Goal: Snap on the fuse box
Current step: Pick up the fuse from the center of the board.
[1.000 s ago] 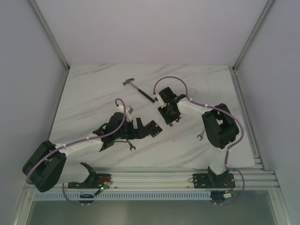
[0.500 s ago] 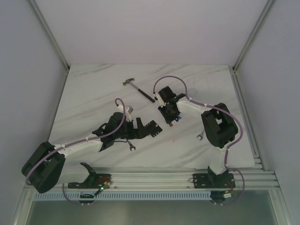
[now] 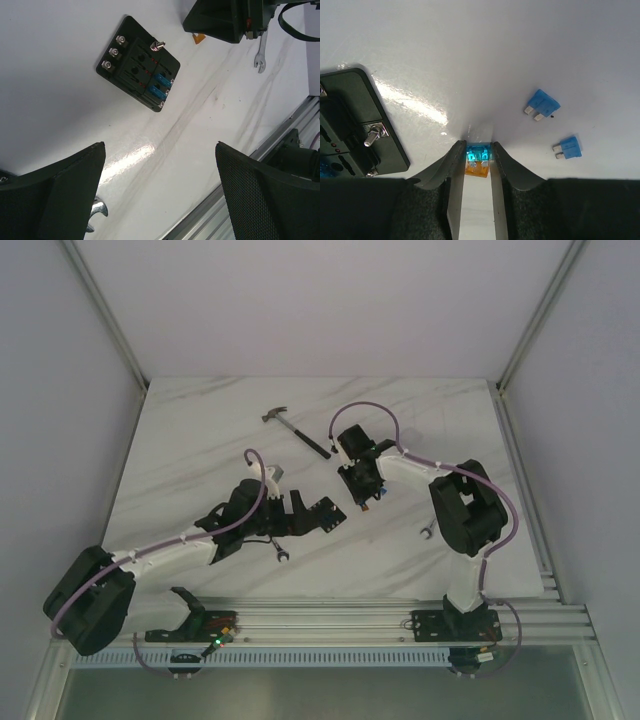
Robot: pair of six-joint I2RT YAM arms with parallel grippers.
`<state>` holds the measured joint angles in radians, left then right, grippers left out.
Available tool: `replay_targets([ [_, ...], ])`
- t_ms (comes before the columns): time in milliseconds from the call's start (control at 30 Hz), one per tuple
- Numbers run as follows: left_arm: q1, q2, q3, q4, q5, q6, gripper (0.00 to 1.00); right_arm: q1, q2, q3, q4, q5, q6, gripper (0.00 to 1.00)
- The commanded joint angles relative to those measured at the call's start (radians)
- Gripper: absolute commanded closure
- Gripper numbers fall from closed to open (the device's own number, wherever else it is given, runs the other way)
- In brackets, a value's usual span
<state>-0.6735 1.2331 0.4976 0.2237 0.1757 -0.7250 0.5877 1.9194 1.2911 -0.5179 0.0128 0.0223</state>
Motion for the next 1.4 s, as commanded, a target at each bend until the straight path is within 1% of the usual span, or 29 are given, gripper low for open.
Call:
replay_targets([
  [0, 0.0, -0.024, -0.01, 0.033, 0.01, 0.0, 0.0, 0.01, -0.014, -0.014, -0.052, 0.015, 0.041, 0.74],
  [167, -0.016, -0.03, -0.019, 0.115, -0.037, -0.007, 0.01, 0.016, -0.088, -0.03, 0.024, 0.014, 0.131, 0.75],
  [300, -0.025, -0.05, -0.068, 0.271, -0.089, -0.046, 0.01, 0.029, -0.155, -0.067, 0.1, 0.015, 0.215, 0.75],
  [400, -0.032, -0.06, -0.099, 0.358, -0.137, -0.063, 0.02, 0.036, -0.211, -0.104, 0.16, 0.015, 0.272, 0.75],
  [567, -0.054, -0.077, -0.123, 0.46, -0.221, -0.047, 0.06, 0.054, -0.336, -0.184, 0.278, -0.005, 0.392, 0.75],
  [767, -0.097, -0.078, -0.125, 0.582, -0.27, -0.008, 0.1, 0.086, -0.47, -0.264, 0.421, -0.007, 0.537, 0.75],
  [867, -0.127, -0.053, -0.107, 0.613, -0.29, 0.017, 0.14, 0.11, -0.512, -0.289, 0.463, 0.003, 0.585, 0.75],
  [967, -0.156, -0.024, -0.1, 0.67, -0.321, 0.033, 0.21, 0.132, -0.538, -0.308, 0.498, 0.012, 0.629, 0.76],
  [1100, -0.185, 0.004, -0.088, 0.699, -0.381, 0.048, 0.39, 0.163, -0.568, -0.341, 0.54, 0.035, 0.674, 0.75],
  [1133, -0.189, 0.01, -0.082, 0.698, -0.392, 0.054, 0.42, 0.168, -0.575, -0.347, 0.549, 0.038, 0.683, 0.75],
  [1367, -0.198, 0.054, -0.051, 0.701, -0.416, 0.077, 0.52, 0.191, -0.598, -0.37, 0.569, 0.051, 0.705, 0.75],
])
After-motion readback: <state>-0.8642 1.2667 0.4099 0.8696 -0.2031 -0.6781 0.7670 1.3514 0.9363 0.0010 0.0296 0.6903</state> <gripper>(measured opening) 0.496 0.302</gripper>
